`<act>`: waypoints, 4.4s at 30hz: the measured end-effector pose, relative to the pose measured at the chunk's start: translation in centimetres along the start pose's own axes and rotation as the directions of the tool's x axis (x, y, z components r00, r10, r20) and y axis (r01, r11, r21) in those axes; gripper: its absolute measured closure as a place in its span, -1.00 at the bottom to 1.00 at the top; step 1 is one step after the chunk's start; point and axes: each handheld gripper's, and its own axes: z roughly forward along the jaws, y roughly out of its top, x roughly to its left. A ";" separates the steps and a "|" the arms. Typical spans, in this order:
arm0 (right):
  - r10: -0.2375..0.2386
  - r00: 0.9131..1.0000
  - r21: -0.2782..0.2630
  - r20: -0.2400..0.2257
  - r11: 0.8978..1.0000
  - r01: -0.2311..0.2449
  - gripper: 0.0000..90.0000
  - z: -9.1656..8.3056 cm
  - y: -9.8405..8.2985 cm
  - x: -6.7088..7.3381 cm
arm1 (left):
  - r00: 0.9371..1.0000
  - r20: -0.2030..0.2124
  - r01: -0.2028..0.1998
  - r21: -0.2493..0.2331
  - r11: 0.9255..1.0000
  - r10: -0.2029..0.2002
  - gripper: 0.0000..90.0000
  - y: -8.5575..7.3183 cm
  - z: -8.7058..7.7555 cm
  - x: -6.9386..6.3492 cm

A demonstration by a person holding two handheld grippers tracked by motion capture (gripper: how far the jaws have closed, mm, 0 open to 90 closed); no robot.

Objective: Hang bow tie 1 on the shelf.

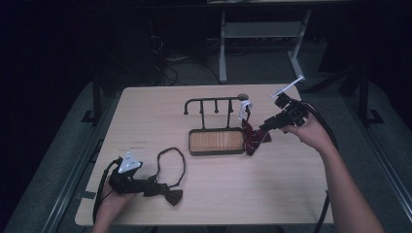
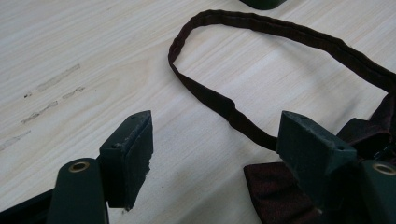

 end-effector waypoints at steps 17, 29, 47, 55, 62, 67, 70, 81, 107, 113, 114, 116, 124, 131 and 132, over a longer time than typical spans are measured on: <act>0.022 0.999 -0.020 -0.042 1.000 -0.023 0.07 1.2 -2.6 -0.1 | 1.000 -0.005 0.002 0.003 1.000 -0.002 -0.39 0.0 0.0 -0.1; 0.030 0.998 -0.034 -0.053 0.999 -0.031 0.03 1.6 -5.6 0.6 | 1.000 -0.001 0.007 0.003 1.000 -0.007 -0.39 0.0 0.1 -0.1; 0.035 0.999 -0.085 -0.029 0.996 -0.037 -0.03 2.1 -8.7 1.9 | 1.000 -0.004 0.000 0.002 1.000 0.000 -0.38 0.1 0.0 0.0; 0.041 0.999 -0.092 -0.020 0.995 -0.043 -0.05 2.5 -10.3 2.6 | 1.000 -0.003 0.000 0.003 1.000 0.000 -0.39 0.1 0.0 -0.1; 0.052 0.998 -0.114 -0.016 0.992 -0.054 -0.04 2.7 -11.8 2.8 | 1.000 -0.007 -0.002 0.001 1.000 0.002 -0.38 0.1 0.0 -0.2; 0.064 0.998 -0.121 -0.020 0.990 -0.066 -0.04 3.0 -12.7 2.7 | 1.000 -0.008 0.001 0.001 1.000 -0.001 -0.39 0.1 0.0 -0.3; 0.068 0.997 -0.124 -0.020 0.990 -0.070 -0.05 3.1 -13.2 2.8 | 1.000 -0.011 -0.001 0.000 1.000 0.001 -0.39 0.1 0.0 -0.3; 0.076 0.997 -0.141 -0.006 0.987 -0.076 -0.06 3.6 -14.7 3.3 | 1.000 -0.010 -0.001 0.001 1.000 0.001 -0.38 0.2 0.1 -0.2; 0.061 0.998 -0.187 0.031 0.981 -0.054 -0.06 3.9 -16.4 5.0 | 0.999 0.008 -0.035 0.019 0.999 0.035 -0.27 2.9 0.5 -0.5; 0.058 0.998 -0.187 0.026 0.981 -0.052 -0.06 4.1 -16.4 5.0 | 0.999 0.008 -0.035 0.056 0.998 0.034 -0.20 4.0 1.4 0.6; 0.056 0.998 -0.179 0.031 0.983 -0.050 -0.06 4.2 -16.4 5.1 | 0.999 0.008 -0.034 0.062 0.997 0.034 -0.18 4.1 1.5 0.7; 0.054 0.998 -0.174 0.037 0.984 -0.047 -0.06 4.3 -16.4 5.3 | 1.000 0.011 -0.019 0.072 0.997 0.018 -0.13 4.4 1.7 1.1; 0.046 0.998 -0.179 0.048 0.983 -0.037 -0.06 4.2 -16.4 5.5 | 1.000 0.028 -0.001 0.122 0.993 -0.003 0.03 6.0 2.7 2.1; 0.039 0.998 -0.176 0.059 0.984 -0.028 -0.06 4.2 -16.4 5.6 | 1.000 0.028 -0.009 0.186 0.982 0.003 0.15 6.9 3.9 2.6; 0.036 0.997 -0.175 0.062 0.984 -0.024 -0.06 4.2 -16.4 5.6 | 0.999 0.034 -0.014 0.187 0.982 0.008 0.21 7.0 4.0 2.6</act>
